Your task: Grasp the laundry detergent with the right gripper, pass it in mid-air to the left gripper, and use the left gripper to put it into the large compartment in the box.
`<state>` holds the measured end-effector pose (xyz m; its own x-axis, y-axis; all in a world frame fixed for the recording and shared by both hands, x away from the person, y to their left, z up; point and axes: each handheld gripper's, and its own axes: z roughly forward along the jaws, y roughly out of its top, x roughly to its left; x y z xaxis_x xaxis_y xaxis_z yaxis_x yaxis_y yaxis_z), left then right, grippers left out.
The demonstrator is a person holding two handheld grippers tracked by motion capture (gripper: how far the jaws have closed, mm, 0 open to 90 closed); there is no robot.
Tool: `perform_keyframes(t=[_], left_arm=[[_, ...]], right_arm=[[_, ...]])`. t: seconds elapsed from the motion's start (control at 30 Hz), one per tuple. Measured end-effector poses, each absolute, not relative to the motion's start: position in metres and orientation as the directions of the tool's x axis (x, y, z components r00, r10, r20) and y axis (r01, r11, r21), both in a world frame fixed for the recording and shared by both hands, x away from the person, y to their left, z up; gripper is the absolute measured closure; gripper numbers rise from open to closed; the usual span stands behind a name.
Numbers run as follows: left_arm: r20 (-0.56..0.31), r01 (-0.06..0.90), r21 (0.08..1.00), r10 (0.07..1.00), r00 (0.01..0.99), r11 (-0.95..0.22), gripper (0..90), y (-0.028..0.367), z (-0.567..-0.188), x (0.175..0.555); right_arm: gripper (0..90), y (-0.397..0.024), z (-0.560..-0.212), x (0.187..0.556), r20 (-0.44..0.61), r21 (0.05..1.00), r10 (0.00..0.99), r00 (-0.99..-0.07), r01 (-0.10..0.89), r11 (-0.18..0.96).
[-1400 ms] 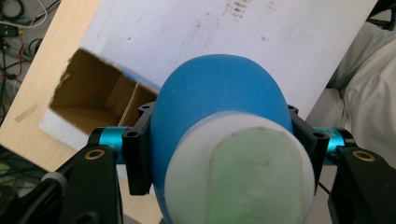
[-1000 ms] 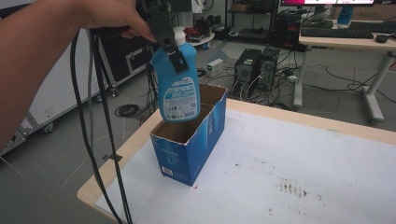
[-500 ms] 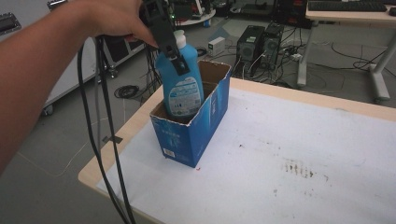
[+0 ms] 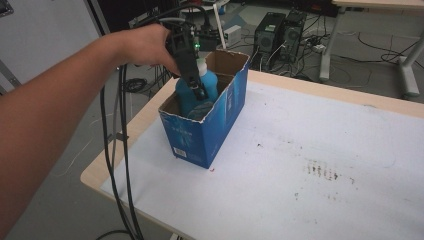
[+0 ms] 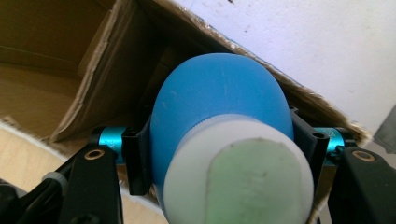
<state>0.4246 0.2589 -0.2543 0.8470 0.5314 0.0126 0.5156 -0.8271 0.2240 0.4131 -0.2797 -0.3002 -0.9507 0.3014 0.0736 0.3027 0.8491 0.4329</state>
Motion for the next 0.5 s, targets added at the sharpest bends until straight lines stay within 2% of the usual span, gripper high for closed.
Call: perform_keyframes(t=[0.5], left_arm=[[0.007,0.514,0.215,0.528,0.849,-0.830,37.8,0.259,-0.281,0.428]], right_arm=[[1.4,-0.276,-0.306,0.413,0.074,0.417,0.298,-0.952,0.301,0.857]])
